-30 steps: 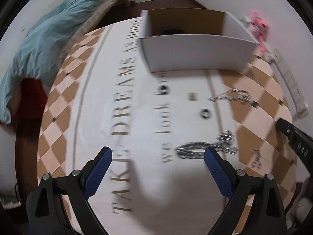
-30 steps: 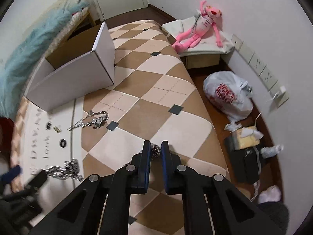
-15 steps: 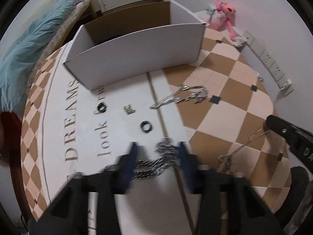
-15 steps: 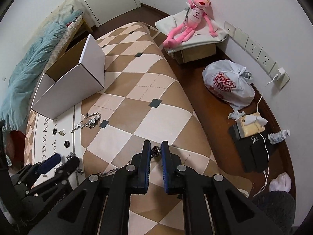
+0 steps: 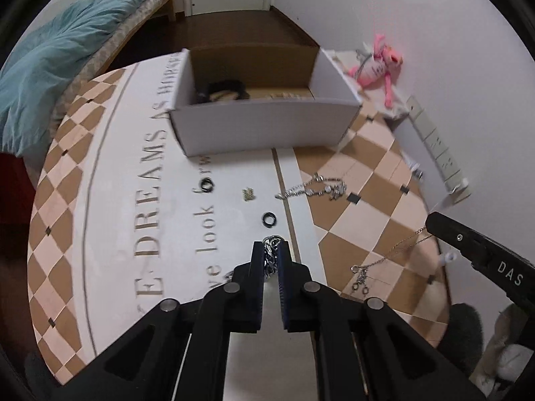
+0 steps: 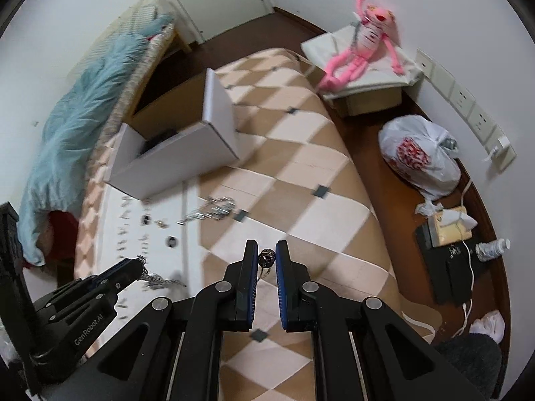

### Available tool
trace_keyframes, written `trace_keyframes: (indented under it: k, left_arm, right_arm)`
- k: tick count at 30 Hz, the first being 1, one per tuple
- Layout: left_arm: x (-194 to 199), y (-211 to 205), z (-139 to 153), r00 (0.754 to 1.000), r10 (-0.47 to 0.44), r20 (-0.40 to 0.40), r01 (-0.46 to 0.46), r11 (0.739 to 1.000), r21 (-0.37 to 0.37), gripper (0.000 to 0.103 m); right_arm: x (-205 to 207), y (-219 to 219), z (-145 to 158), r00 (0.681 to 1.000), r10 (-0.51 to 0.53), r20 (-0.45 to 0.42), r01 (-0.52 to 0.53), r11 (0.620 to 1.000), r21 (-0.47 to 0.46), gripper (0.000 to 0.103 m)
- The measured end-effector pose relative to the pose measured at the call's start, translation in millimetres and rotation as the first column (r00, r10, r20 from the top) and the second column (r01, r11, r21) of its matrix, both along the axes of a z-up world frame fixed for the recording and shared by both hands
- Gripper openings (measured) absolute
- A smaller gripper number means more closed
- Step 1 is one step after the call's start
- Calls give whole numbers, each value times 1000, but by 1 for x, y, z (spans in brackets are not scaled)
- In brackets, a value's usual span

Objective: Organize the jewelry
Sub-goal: 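Grasp a silver chain with the left tool while the right tool grasps a small dark ring, then lift the held chain and ring and move both tools toward the box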

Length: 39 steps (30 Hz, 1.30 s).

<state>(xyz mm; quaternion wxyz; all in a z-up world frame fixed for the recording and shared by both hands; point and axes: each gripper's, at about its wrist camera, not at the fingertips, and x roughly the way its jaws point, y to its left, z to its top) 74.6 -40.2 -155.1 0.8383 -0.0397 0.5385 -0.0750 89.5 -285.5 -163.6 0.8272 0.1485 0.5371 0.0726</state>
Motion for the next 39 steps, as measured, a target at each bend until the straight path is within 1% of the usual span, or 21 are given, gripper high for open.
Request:
trace_keyframes:
  k: [6, 7, 8, 12, 16, 18, 20, 22, 24, 26, 27, 31, 33, 34, 35, 38, 39]
  left_arm:
    - [0, 20, 27, 999, 38, 34, -35, 997, -72, 4]
    - [-1, 22, 31, 998, 42, 39, -39, 996, -82, 1]
    - [0, 25, 37, 998, 46, 50, -41, 995, -95, 1]
    - [4, 29, 58, 995, 46, 90, -34, 992, -121, 1]
    - [13, 35, 78, 990, 44, 132, -26, 990, -136, 1]
    - [17, 40, 80, 991, 50, 121, -29, 985, -170, 1]
    - [20, 47, 75, 992, 86, 94, -68, 980, -186, 4]
    - [21, 48, 63, 993, 96, 73, -83, 984, -159, 7]
    - [21, 50, 44, 993, 107, 45, -101, 987, -121, 18]
    - [22, 52, 19, 993, 120, 4, -119, 989, -88, 52]
    - [22, 53, 7, 992, 127, -20, -128, 989, -74, 55]
    - [25, 50, -40, 985, 131, -111, -134, 991, -24, 55]
    - [26, 47, -54, 983, 130, -129, -132, 991, -7, 55]
    - [27, 45, -57, 985, 125, -122, -125, 992, 5, 55]
    - [27, 41, -56, 989, 116, -92, -114, 993, 29, 55]
    - [32, 28, -58, 995, 70, -75, -65, 996, 67, 54]
    - [33, 21, -58, 997, 45, -62, -39, 995, 95, 54]
  right_arm:
    - [1, 7, 33, 998, 31, 53, -32, 999, 33, 11]
    - [2, 8, 37, 998, 33, 57, -36, 999, 39, 11]
    - [3, 10, 41, 997, 37, 63, -40, 998, 44, 11]
    - [11, 17, 61, 994, 62, 92, -68, 996, 58, 11]
    - [24, 27, 88, 985, 93, 144, -99, 994, 39, 11]
    - [29, 32, 99, 981, 109, 162, -115, 993, 28, 11]
    - [34, 37, 100, 980, 115, 161, -121, 992, 29, 11]
    - [34, 41, 94, 982, 118, 150, -124, 992, 28, 11]
    - [32, 44, 78, 986, 118, 116, -123, 992, 33, 11]
    - [29, 45, 60, 990, 115, 81, -118, 993, 31, 11]
    - [27, 45, 50, 992, 111, 63, -113, 993, 30, 11]
    - [12, 42, 6, 996, 86, -27, -85, 996, 40, 11]
    - [4, 40, -8, 996, 75, -50, -73, 997, 36, 11]
    - [1, 39, -14, 996, 70, -62, -67, 997, 37, 11]
    - [-1, 38, -19, 995, 64, -70, -62, 997, 35, 11]
    - [-7, 35, -29, 995, 52, -89, -50, 998, 24, 11]
    - [-8, 34, -32, 994, 51, -95, -49, 999, 23, 11]
